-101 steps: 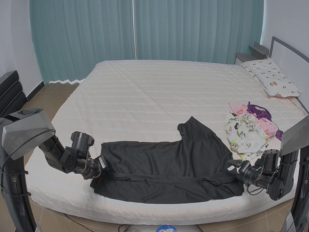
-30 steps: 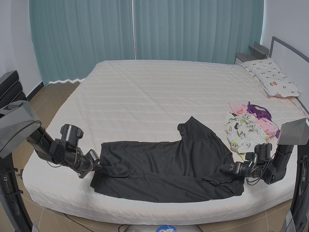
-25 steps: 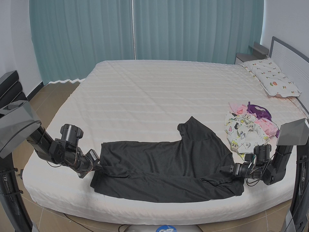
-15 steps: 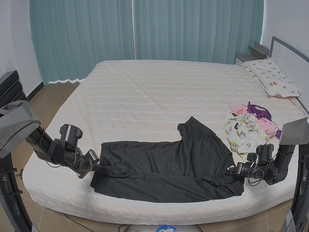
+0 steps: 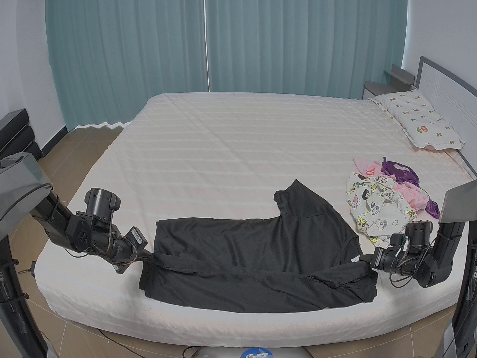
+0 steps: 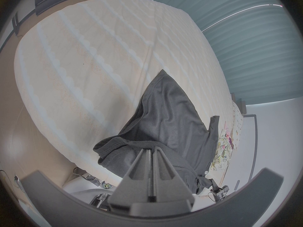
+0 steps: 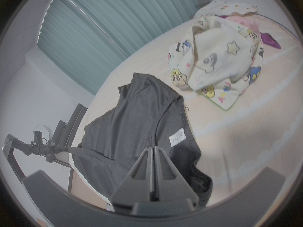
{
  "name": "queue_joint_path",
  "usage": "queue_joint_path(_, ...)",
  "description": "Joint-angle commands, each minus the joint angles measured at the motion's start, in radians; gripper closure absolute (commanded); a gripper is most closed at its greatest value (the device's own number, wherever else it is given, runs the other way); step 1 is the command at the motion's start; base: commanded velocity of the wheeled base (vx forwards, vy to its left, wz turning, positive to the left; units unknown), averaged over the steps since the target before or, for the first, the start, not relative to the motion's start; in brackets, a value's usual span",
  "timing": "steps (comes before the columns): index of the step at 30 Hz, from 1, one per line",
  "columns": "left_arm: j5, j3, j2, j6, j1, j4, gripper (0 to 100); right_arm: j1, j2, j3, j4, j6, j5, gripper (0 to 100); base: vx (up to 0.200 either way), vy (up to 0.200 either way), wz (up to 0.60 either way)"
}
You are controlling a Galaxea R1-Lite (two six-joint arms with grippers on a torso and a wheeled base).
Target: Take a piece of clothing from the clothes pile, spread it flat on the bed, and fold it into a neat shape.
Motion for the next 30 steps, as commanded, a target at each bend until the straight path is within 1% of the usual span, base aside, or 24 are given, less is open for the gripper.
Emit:
queue_joint_path(1, 0.000, 0.002, -0.016, 0.000, 0.003, 0.000, 100, -0.004, -0.017, 0.011, -0.020, 0.017, 0.000, 100, 0.000, 0.000, 0.00)
queue_joint_path(2, 0.000, 0.002, -0.016, 0.000, 0.003, 0.000, 100, -0.004, -0.017, 0.011, -0.020, 0.017, 0.000, 100, 0.000, 0.000, 0.00)
queue_joint_path(3, -0.003, 0.010, -0.039, -0.002, 0.008, 0.003, 100, -0.007, -0.047, 0.038, -0.048, 0.062, 0.003, 100, 0.000, 0.000, 0.00)
queue_joint_path(4, -0.013, 0.017, -0.054, -0.002, 0.008, 0.006, 100, -0.007, -0.062, 0.054, -0.060, 0.079, 0.008, 100, 0.000, 0.000, 0.00)
queue_joint_path(5, -0.016, 0.019, -0.057, -0.002, 0.008, 0.006, 100, -0.007, -0.063, 0.055, -0.062, 0.080, 0.009, 100, 0.000, 0.000, 0.00)
queue_joint_path(7, -0.062, 0.040, -0.108, -0.006, 0.008, 0.012, 100, -0.008, -0.096, 0.104, -0.095, 0.091, 0.025, 100, 0.000, 0.000, 0.00)
queue_joint_path(9, -0.072, 0.048, -0.132, -0.009, 0.008, 0.023, 100, -0.013, -0.106, 0.127, -0.117, 0.091, 0.028, 100, 0.000, 0.000, 0.00)
queue_joint_path(11, -0.074, 0.051, -0.169, -0.011, 0.008, 0.057, 100, -0.013, -0.119, 0.172, -0.168, 0.093, 0.029, 100, 0.000, 0.000, 0.00)
queue_joint_path(12, -0.074, 0.051, -0.169, -0.011, 0.008, 0.057, 100, -0.013, -0.119, 0.172, -0.168, 0.093, 0.029, 100, 0.000, 0.000, 0.00)
queue_joint_path(14, -0.074, 0.050, -0.206, -0.009, 0.008, 0.106, 100, -0.016, -0.128, 0.221, -0.237, 0.096, 0.029, 100, 0.000, 0.000, 0.00)
queue_joint_path(18, -0.072, 0.047, -0.240, -0.008, 0.008, 0.146, 100, -0.021, -0.145, 0.290, -0.330, 0.133, 0.029, 100, 0.000, 0.000, 0.00)
queue_joint_path(22, -0.072, 0.051, -0.269, -0.006, 0.008, 0.173, 100, -0.025, -0.195, 0.318, -0.329, 0.152, 0.031, 100, 0.000, 0.000, 0.00)
queue_joint_path(24, -0.075, 0.074, -0.327, -0.005, 0.008, 0.220, 100, -0.042, -0.255, 0.344, -0.329, 0.171, 0.060, 100, 0.000, 0.000, 0.00)
queue_joint_path(26, -0.075, 0.085, -0.353, -0.005, 0.006, 0.224, 100, -0.047, -0.280, 0.357, -0.329, 0.174, 0.078, 100, 0.000, 0.000, 0.00)
queue_joint_path(30, -0.075, 0.132, -0.411, -0.005, -0.001, 0.224, 100, -0.060, -0.315, 0.402, -0.330, 0.171, 0.088, 100, 0.000, 0.000, 0.00)
